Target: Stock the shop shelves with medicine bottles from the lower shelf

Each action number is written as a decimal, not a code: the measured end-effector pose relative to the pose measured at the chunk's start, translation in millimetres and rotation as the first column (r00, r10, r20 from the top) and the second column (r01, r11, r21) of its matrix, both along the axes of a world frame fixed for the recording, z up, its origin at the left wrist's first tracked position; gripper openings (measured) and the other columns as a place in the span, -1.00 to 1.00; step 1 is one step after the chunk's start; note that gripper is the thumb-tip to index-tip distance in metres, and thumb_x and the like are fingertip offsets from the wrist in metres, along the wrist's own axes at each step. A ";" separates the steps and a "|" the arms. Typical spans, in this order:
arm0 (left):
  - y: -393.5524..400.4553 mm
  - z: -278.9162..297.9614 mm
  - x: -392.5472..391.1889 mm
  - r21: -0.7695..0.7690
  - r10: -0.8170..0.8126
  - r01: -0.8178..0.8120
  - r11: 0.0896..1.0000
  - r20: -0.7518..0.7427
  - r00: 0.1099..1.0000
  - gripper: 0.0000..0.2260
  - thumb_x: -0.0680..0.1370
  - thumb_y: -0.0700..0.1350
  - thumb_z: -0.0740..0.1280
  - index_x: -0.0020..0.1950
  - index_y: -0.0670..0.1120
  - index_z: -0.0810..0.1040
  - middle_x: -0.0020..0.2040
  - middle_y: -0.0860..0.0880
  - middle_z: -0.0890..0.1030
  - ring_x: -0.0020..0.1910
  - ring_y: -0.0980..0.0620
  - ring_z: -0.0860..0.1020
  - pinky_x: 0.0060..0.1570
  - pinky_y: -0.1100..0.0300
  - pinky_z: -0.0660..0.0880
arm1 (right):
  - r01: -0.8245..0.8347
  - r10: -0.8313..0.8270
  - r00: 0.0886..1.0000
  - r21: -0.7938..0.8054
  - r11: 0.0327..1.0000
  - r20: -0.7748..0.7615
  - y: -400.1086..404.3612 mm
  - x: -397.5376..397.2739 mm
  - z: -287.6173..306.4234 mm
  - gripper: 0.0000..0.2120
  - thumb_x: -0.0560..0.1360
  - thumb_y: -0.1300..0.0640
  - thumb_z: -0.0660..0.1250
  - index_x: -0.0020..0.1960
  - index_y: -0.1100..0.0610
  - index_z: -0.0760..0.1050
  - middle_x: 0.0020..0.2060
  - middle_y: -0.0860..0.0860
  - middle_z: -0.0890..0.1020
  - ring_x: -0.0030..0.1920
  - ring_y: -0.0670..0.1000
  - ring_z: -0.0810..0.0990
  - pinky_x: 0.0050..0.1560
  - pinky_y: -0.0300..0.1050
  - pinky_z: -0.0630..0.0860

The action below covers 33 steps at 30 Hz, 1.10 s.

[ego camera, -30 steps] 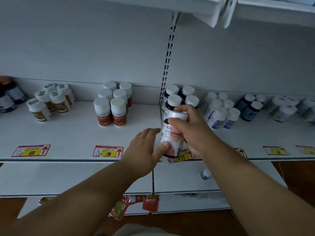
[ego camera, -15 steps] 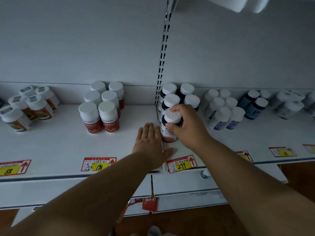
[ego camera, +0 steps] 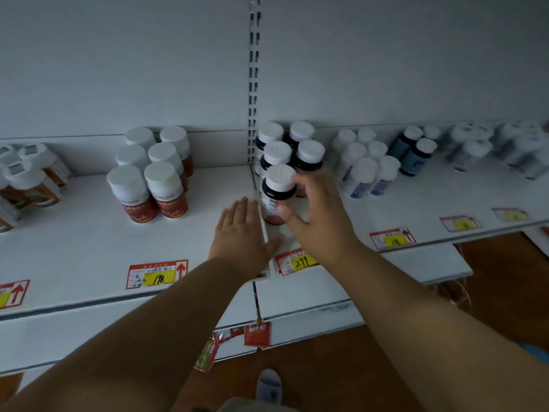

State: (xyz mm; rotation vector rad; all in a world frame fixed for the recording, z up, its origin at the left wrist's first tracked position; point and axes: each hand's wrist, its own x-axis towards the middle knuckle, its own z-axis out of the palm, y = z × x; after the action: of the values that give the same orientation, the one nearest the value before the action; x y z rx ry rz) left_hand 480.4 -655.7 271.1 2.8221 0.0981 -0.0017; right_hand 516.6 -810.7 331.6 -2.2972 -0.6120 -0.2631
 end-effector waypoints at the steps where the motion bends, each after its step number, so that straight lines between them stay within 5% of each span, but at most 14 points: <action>1: -0.9 1.4 -10.5 -0.040 -0.001 0.003 0.999 0.064 0.998 -0.26 0.59 0.28 0.11 0.60 -0.15 0.01 0.61 -0.16 0.07 0.59 -0.11 0.02 0.55 0.02 -0.10 | 0.021 -0.021 1.000 -0.018 1.000 -0.002 -4.8 -9.9 0.1 -0.53 0.48 -0.05 0.36 0.31 0.14 0.43 0.22 0.11 0.43 0.24 0.11 0.47 0.25 0.03 0.46; 5: -14.6 6.4 -60.7 -0.167 -0.074 0.134 0.977 0.325 0.943 -0.42 0.54 0.14 0.21 0.46 -0.18 0.35 0.41 -0.18 0.44 0.39 -0.19 0.38 0.43 -0.04 0.24 | 0.095 -0.097 0.994 -0.046 0.994 -0.044 -22.8 -53.3 -3.6 -0.58 0.52 0.08 0.39 0.34 0.15 0.42 0.24 0.11 0.42 0.19 0.05 0.47 0.17 -0.19 0.41; 8: -31.2 5.3 -80.1 -0.133 -0.201 0.274 0.952 0.405 0.892 -0.51 0.53 0.05 0.26 0.38 -0.18 0.43 0.29 -0.16 0.53 0.28 -0.18 0.46 0.32 -0.05 0.36 | 0.148 -0.151 0.988 -0.070 0.987 -0.041 -32.1 -77.5 -3.9 -0.61 0.53 0.12 0.38 0.33 0.15 0.43 0.25 0.11 0.43 0.16 0.05 0.49 0.13 -0.23 0.39; 14: -71.7 6.8 -94.4 -0.060 -0.370 0.402 0.914 0.286 0.884 -0.49 0.54 0.10 0.21 0.43 -0.12 0.38 0.35 -0.11 0.51 0.33 -0.14 0.45 0.34 -0.05 0.36 | 0.233 -0.254 0.952 -0.130 0.964 -0.173 -80.3 -105.8 -3.5 -0.61 0.57 0.02 0.32 0.37 0.02 0.36 0.30 -0.05 0.38 0.25 -0.07 0.42 0.19 -0.18 0.41; 19: -141.2 -21.4 -91.0 -0.099 -0.399 0.420 0.902 0.176 0.900 -0.47 0.53 0.08 0.27 0.47 -0.07 0.33 0.39 -0.07 0.47 0.37 -0.11 0.42 0.36 -0.02 0.34 | 0.283 -0.303 0.939 -0.133 0.950 -0.161 -154.3 -115.9 -40.7 -0.65 0.57 0.02 0.32 0.31 0.08 0.43 0.23 0.03 0.47 0.19 0.02 0.49 0.10 -0.07 0.51; 26: -213.5 -119.8 -56.7 -0.071 -0.364 0.357 0.931 -0.127 0.923 -0.37 0.50 0.10 0.26 0.53 -0.09 0.26 0.44 -0.13 0.41 0.41 -0.17 0.36 0.39 -0.07 0.27 | 0.343 -0.345 0.864 -0.071 0.936 -0.367 -222.5 -84.5 -154.3 -0.65 0.52 0.14 0.35 0.28 0.18 0.46 0.22 0.15 0.48 0.16 0.14 0.52 0.22 0.12 0.49; 33: -223.8 -254.0 8.9 -0.035 -0.314 0.314 0.949 -0.224 0.923 -0.36 0.57 0.10 0.32 0.58 0.03 0.12 0.54 -0.01 0.28 0.50 -0.07 0.27 0.47 -0.05 0.23 | 0.460 -0.453 0.786 -0.091 0.883 -0.421 -225.5 -25.0 -311.2 -0.63 0.54 0.07 0.39 0.31 0.07 0.42 0.24 0.07 0.48 0.20 0.05 0.52 0.25 -0.13 0.43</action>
State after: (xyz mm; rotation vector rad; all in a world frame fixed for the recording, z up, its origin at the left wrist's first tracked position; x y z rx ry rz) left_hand 489.3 -879.5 17.1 2.7954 -0.3059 -0.3976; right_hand 491.6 -1036.2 20.4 -2.3520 0.1855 0.0264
